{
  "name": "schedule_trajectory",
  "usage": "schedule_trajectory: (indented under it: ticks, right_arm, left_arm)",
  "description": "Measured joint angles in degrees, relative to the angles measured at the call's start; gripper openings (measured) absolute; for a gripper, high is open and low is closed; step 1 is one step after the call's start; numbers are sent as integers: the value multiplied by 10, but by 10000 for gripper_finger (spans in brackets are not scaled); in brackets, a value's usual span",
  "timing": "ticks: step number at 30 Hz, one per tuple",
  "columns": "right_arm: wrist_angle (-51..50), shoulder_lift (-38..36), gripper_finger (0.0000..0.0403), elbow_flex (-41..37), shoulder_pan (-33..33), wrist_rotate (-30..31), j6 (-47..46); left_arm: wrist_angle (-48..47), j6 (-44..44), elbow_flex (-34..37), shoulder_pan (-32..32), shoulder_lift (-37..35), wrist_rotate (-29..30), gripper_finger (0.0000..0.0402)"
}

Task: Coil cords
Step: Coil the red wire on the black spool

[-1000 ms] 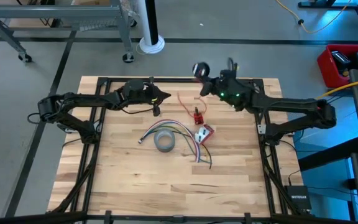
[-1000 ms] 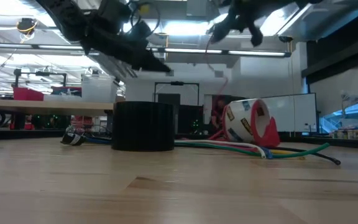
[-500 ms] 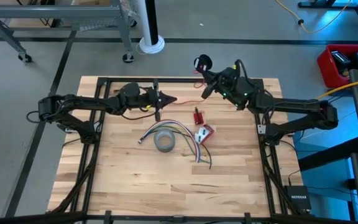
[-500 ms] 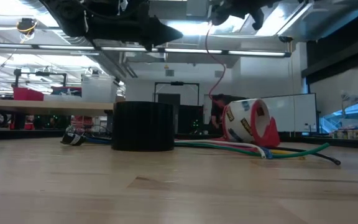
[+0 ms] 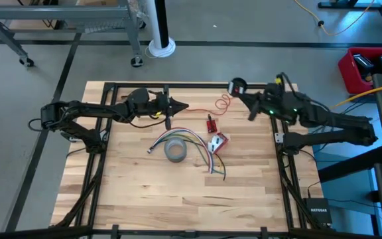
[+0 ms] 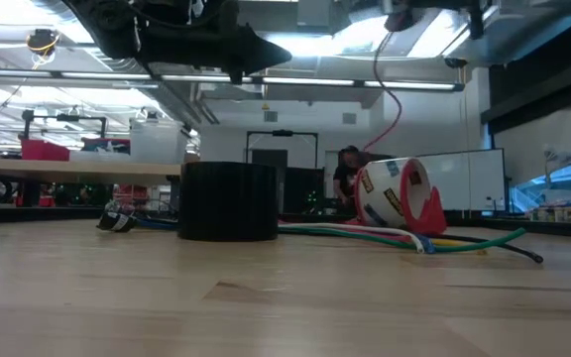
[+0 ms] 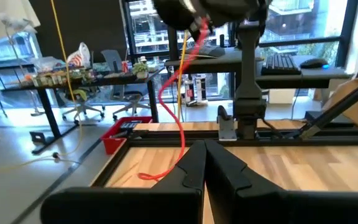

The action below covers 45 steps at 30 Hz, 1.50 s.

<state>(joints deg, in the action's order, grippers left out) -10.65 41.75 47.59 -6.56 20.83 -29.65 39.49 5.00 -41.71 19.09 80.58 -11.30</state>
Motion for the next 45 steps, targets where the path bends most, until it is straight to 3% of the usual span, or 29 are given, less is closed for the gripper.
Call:
schedule_trajectory:
  ticks: [6, 14, 21, 24, 30, 38, 45]
  right_arm:
    - [19, -123, 2, -115, 14, 0, -48]
    - [258, -176, 2, -293, 13, -41, -68]
    - [334, -148, 2, -343, 13, -45, -106]
    - [342, -126, 2, -343, 13, -50, -106]
    - [388, -51, 2, -343, 13, -90, -120]
    - [469, 34, 2, -343, 13, -179, -120]
    - [478, 66, 3, -343, 13, -185, -121]
  left_arm:
    - [1, -79, 0, -7, 0, 1, 0]
    - [4, -128, 0, -58, 27, 3, 0]
    - [14, -151, 0, -90, 58, 69, 0]
    - [75, -151, 0, -99, 83, 89, 0]
    - [203, -182, -37, -105, 162, 90, 0]
    - [194, -286, -110, -89, 244, 71, 0]
    - [216, -336, -116, -86, 246, 18, 0]
